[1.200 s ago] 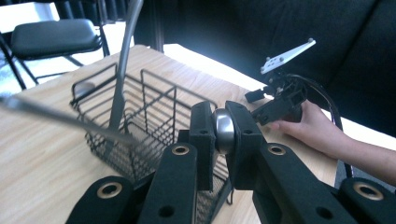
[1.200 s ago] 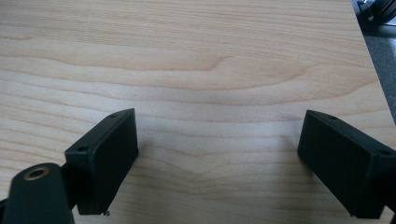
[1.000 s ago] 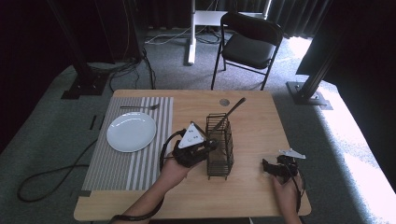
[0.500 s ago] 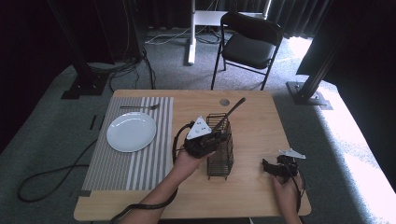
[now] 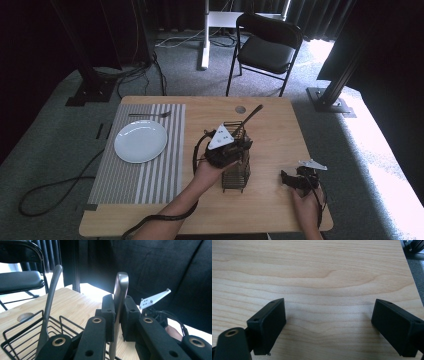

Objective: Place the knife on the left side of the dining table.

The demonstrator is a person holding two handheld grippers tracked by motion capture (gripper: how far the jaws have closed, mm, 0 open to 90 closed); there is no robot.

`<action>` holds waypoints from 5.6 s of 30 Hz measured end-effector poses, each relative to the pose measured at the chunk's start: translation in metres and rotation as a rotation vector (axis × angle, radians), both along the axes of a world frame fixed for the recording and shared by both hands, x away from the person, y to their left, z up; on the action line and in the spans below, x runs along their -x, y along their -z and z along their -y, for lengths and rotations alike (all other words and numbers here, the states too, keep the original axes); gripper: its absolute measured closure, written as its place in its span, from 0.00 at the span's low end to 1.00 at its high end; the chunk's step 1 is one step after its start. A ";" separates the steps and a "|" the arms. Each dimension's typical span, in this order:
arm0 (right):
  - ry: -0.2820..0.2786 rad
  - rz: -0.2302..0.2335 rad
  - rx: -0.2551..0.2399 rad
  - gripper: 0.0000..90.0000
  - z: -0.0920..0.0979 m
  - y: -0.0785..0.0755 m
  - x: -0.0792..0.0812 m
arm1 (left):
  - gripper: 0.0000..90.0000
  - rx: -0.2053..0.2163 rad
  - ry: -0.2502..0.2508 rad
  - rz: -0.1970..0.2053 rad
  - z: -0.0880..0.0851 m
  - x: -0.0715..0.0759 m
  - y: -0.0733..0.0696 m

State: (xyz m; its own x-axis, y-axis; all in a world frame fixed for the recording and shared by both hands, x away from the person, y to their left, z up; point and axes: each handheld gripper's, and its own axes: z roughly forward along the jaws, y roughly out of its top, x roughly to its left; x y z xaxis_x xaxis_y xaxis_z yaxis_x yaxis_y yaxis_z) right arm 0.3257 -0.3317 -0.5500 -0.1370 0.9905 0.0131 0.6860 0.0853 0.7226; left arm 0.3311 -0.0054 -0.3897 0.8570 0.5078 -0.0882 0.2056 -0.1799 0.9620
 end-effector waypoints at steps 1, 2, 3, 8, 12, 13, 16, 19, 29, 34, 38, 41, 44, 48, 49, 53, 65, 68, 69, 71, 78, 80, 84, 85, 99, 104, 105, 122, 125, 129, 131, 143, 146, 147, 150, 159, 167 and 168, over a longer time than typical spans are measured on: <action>0.000 0.000 0.000 0.13 0.000 0.000 0.000 | 0.92 0.005 0.000 -0.004 0.001 -0.001 0.000; 0.000 0.000 0.000 0.13 0.000 0.000 0.000 | 0.92 0.005 -0.003 -0.002 0.002 -0.001 0.000; 0.000 0.000 0.000 0.13 0.000 0.000 0.000 | 0.92 0.001 -0.008 0.004 0.002 -0.001 0.000; -0.001 0.001 0.000 0.13 0.000 0.000 0.000 | 0.93 0.003 -0.019 0.021 0.005 -0.001 0.002; -0.001 0.001 0.000 0.13 0.000 0.000 0.000 | 0.93 0.009 -0.018 0.027 0.006 -0.002 0.003; -0.001 0.001 0.000 0.13 0.000 0.000 0.000 | 0.93 0.013 -0.022 0.029 0.006 -0.001 0.003; 0.000 0.001 0.000 0.13 0.000 0.000 0.000 | 0.93 0.015 -0.024 0.039 0.005 0.002 0.004; 0.000 0.000 0.000 0.13 0.000 0.000 0.000 | 0.93 -0.005 -0.022 0.048 0.004 0.006 0.002; -0.001 0.000 0.001 0.13 0.000 0.000 0.000 | 0.93 0.003 0.005 0.072 -0.007 0.016 -0.021; 0.000 0.000 0.000 0.13 0.000 0.000 0.000 | 0.93 0.014 0.012 0.084 -0.014 0.020 -0.034; -0.001 0.000 0.001 0.13 0.000 0.000 0.000 | 0.93 0.007 0.022 0.092 -0.018 0.024 -0.043; -0.001 0.000 0.001 0.13 0.000 0.000 0.000 | 0.93 0.012 0.022 0.091 -0.022 0.024 -0.050; -0.001 0.000 0.001 0.13 0.000 0.000 0.000 | 0.93 0.023 0.022 0.095 -0.025 0.024 -0.056; -0.001 0.000 0.001 0.13 0.000 0.000 0.000 | 0.93 0.016 0.024 0.104 -0.031 0.027 -0.064; -0.001 0.000 0.001 0.13 0.000 0.000 0.000 | 0.93 0.017 0.024 0.107 -0.033 0.028 -0.066; 0.000 0.001 0.001 0.13 0.000 0.000 0.000 | 0.93 0.032 0.016 0.113 -0.042 0.030 -0.075; 0.000 0.001 0.001 0.13 0.000 0.000 0.000 | 0.93 0.042 -0.051 0.123 -0.076 0.038 -0.089; 0.000 0.001 0.001 0.13 0.000 0.000 0.000 | 0.93 0.041 -0.073 0.123 -0.086 0.040 -0.089; 0.000 0.001 0.001 0.13 0.000 0.000 0.000 | 0.93 0.041 -0.083 0.124 -0.090 0.041 -0.089; 0.000 0.001 0.001 0.13 0.000 0.000 0.000 | 0.93 0.038 -0.101 0.125 -0.097 0.041 -0.088; 0.000 0.001 0.001 0.13 0.000 0.000 0.000 | 0.93 0.028 -0.171 0.115 -0.124 0.041 -0.081; 0.000 0.000 0.001 0.13 0.000 0.000 0.000 | 0.93 0.025 -0.195 0.107 -0.131 0.040 -0.077; -0.001 0.000 0.001 0.13 0.000 0.000 0.000 | 0.93 0.019 -0.242 0.094 -0.144 0.038 -0.067; 0.000 0.000 0.001 0.13 0.000 0.000 0.000 | 0.93 0.018 -0.264 0.092 -0.148 0.037 -0.064; -0.001 0.002 0.002 0.13 0.000 0.000 0.000 | 0.93 -0.004 -0.446 0.036 -0.186 0.024 -0.020; 0.000 0.001 0.001 0.13 0.000 0.000 0.000 | 0.93 -0.009 -0.483 -0.003 -0.191 0.016 -0.002; 0.000 0.001 0.001 0.13 0.000 0.000 0.000 | 0.93 -0.008 -0.482 -0.010 -0.192 0.015 0.000; 0.000 0.001 0.001 0.13 0.000 0.000 0.000 | 0.93 0.014 -0.509 -0.062 -0.193 0.002 0.024; 0.000 0.001 0.001 0.13 0.000 0.000 0.000 | 0.93 0.014 -0.516 -0.067 -0.193 0.002 0.024; -0.001 0.001 0.001 0.13 0.000 0.000 0.000 | 0.93 0.007 -0.528 -0.069 -0.194 0.005 0.023; 0.000 0.001 0.001 0.13 0.000 0.000 0.000 | 0.93 0.017 -0.533 -0.083 -0.198 0.007 0.023; 0.000 0.001 0.001 0.13 0.000 0.000 0.000 | 0.90 0.039 -0.617 -0.106 -0.215 0.012 0.026; 0.000 0.001 0.001 0.13 0.000 0.000 0.000 | 0.87 0.052 -0.640 -0.097 -0.223 0.014 0.026; -0.001 0.001 0.001 0.13 0.000 0.000 0.000 | 0.86 0.051 -0.642 -0.101 -0.226 0.014 0.026; -0.001 0.001 0.001 0.13 0.000 0.000 0.000 | 0.86 0.048 -0.662 -0.103 -0.233 0.016 0.029; 0.000 0.001 0.001 0.13 0.000 0.000 0.000 | 0.84 0.078 -0.749 -0.154 -0.260 0.023 0.045; 0.001 0.000 0.001 0.13 0.000 0.000 0.000 | 0.79 0.095 -0.766 -0.168 -0.281 0.026 0.063; 0.001 0.000 0.000 0.13 0.000 0.000 0.000 | 0.79 0.105 -0.764 -0.173 -0.284 0.026 0.065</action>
State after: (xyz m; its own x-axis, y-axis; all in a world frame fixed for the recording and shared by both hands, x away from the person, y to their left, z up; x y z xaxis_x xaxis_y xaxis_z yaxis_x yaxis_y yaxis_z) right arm 0.3257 -0.3316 -0.5500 -0.1363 0.9906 0.0127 0.6860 0.0851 0.7226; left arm 0.3048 0.2789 -0.4547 0.2443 0.9318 -0.2683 0.3841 0.1611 0.9091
